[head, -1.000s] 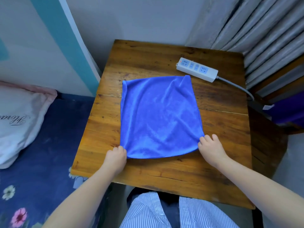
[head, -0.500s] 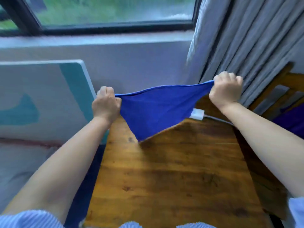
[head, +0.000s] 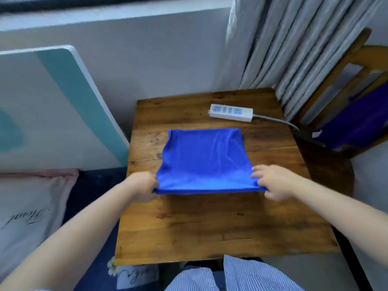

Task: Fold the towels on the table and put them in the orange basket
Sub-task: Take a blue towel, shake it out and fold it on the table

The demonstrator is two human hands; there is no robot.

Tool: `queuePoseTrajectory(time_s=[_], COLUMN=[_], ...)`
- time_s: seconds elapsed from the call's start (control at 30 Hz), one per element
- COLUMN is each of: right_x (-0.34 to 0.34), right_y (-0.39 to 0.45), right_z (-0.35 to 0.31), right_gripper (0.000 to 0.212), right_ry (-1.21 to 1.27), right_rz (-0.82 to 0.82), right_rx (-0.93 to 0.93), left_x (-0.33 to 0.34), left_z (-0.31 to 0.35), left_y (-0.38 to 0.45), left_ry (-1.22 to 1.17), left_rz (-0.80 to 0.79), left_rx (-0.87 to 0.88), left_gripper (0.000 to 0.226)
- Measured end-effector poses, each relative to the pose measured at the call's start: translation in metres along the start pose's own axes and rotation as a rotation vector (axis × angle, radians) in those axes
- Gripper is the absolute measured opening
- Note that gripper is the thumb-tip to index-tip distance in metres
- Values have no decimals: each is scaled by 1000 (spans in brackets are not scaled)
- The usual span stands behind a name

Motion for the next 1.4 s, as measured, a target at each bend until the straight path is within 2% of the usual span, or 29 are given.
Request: queuePoseTrajectory(time_s=[0.13,0.2,0.33,0.4,0.47,0.53,0.63,0.8,0.87,0.97,1.13,1.23,1.4], right_x=[65,82,103,110,112,104,84,54,45,40,39,38,51], right_y=[5,4,3,3,7,16,33,57,64,74,97,116,134], right_z=[-37,-51,-70,-75,-74,-62,-34,26,51,84,121,136,150], right_gripper=[40,42,41,34,31,32,31,24,22,23,36,43,39], right_ry=[141,133,179,219,279,310,374,513,601,755,893,913,901], right_rz=[-325,-456,-629,-708,-747,-691,-497,-183,-12,148,197,226,113], right_rx=[-12,-44,-32,-16,-4,35,163,418,546,697,792,804,868], left_x=[65,83,112,125,131,125,89,33,21,11,8,7,10], left_z=[39,49,61,65,62,57,36,-6,-15,-20,-22,-29,-40], left_y=[0,-4,-11,-17,-15,-1,36,93,108,127,155,173,196], left_ry=[107,154,232,275,251,145,-10,-254,-352,-464,-515,-496,-460], left_rz=[-373,-465,-654,-779,-823,-740,-493,-220,-142,-63,-57,-49,-88], left_rx=[76,104,161,215,204,163,40,-210,-310,-423,-501,-541,-624], left_gripper=[25,17,20,26,40,41,36,22,19,30,37,30,26])
Point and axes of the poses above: each hand's wrist, its own y-axis towards the middle knuckle, its own x-axis out of the palm, z = x × y, the point moved 7 cm from there along y, towards the middle knuckle, and after that the axes turned 9 degrees about -x, right-handed, at the moved point
